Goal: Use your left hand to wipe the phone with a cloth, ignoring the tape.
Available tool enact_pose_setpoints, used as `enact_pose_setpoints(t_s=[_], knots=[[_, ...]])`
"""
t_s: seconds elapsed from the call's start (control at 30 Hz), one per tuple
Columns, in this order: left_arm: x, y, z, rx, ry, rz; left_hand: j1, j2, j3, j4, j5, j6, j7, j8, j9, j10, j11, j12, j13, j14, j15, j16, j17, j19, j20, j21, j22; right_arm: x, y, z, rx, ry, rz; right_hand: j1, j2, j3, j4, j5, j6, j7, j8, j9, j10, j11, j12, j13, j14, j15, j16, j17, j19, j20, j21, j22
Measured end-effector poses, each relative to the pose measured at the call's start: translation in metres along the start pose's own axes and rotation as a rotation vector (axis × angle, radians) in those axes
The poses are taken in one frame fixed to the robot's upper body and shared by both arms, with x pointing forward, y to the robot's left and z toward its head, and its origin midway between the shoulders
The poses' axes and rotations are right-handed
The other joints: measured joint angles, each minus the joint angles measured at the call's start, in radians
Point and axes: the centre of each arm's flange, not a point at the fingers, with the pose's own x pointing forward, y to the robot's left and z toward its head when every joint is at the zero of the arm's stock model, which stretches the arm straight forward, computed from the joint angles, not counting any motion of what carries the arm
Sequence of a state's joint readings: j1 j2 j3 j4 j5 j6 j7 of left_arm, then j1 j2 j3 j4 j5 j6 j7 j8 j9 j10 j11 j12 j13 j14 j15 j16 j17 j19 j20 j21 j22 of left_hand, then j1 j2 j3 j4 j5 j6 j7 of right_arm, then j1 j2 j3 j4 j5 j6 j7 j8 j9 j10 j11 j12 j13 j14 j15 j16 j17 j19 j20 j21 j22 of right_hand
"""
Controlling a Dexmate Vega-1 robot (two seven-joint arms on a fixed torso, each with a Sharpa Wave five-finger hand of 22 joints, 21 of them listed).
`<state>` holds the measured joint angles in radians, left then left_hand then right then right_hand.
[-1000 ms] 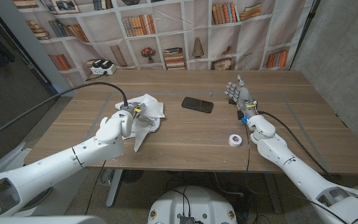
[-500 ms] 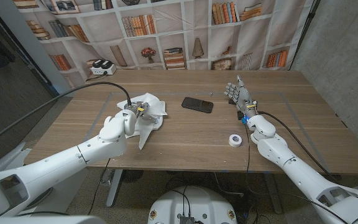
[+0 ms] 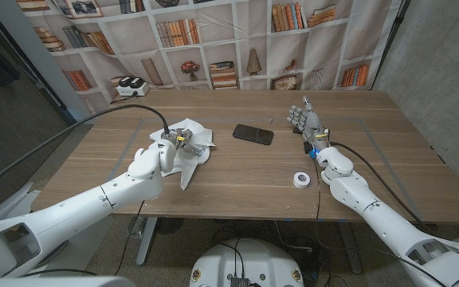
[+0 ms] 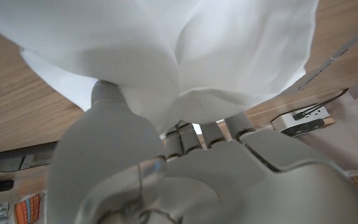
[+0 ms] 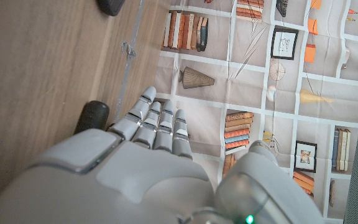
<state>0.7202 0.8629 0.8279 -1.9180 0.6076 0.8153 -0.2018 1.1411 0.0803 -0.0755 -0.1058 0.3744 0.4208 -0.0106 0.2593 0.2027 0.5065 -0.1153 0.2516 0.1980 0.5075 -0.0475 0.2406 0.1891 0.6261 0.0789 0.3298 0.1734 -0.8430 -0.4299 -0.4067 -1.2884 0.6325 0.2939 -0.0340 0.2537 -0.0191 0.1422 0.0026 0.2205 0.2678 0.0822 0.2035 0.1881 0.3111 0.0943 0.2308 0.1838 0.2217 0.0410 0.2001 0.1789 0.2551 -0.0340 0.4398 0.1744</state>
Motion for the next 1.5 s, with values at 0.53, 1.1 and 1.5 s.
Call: enact_pose_setpoints(t_s=[0.53, 1.1, 1.5], knots=[[0.007, -0.006, 0.003, -0.074, -0.035, 0.009, 0.174, 0.066, 0.102, -0.030, -0.116, 0.333, -0.024, 0.091, 0.017, 0.274, 0.005, 0.043, 0.016, 0.226, 0.005, 0.038, -0.004, 0.030, 0.016, 0.063, 0.000, -0.003, -0.001, -0.001, 0.003, 0.003, -0.011, 0.004, 0.004, 0.000, 0.000, -0.008, 0.005, -0.005, 0.000, 0.000, 0.004, -0.004, 0.000, 0.000, 0.000, 0.000, 0.000, 0.000, 0.000, 0.000, -0.004, 0.000], [0.000, -0.004, 0.006, -0.159, -0.083, 0.064, 0.250, 0.066, 0.160, -0.018, -0.174, 0.549, 0.000, 0.215, 0.078, 0.504, -0.031, 0.088, 0.112, 0.629, -0.143, 0.051, 0.020, 0.401, -0.169, 0.135, 0.006, -0.008, -0.004, -0.001, 0.012, -0.006, -0.021, 0.004, 0.004, 0.000, 0.000, -0.008, 0.005, -0.005, 0.000, 0.000, 0.004, -0.004, 0.000, 0.000, 0.004, -0.004, 0.000, 0.000, 0.004, -0.004, -0.005, 0.000], [-0.008, 0.009, 0.007, -0.159, -0.069, 0.124, 0.251, 0.068, 0.173, -0.014, -0.177, 0.541, 0.004, 0.233, 0.102, 0.504, -0.031, 0.090, 0.163, 0.624, -0.152, 0.054, 0.036, 0.482, -0.215, 0.134, 0.003, -0.009, -0.006, 0.000, 0.021, -0.016, -0.017, 0.009, 0.009, 0.003, -0.003, -0.008, 0.005, -0.005, 0.000, 0.000, 0.004, -0.004, 0.000, 0.000, 0.004, -0.004, -0.004, 0.000, 0.004, -0.004, -0.012, 0.000]])
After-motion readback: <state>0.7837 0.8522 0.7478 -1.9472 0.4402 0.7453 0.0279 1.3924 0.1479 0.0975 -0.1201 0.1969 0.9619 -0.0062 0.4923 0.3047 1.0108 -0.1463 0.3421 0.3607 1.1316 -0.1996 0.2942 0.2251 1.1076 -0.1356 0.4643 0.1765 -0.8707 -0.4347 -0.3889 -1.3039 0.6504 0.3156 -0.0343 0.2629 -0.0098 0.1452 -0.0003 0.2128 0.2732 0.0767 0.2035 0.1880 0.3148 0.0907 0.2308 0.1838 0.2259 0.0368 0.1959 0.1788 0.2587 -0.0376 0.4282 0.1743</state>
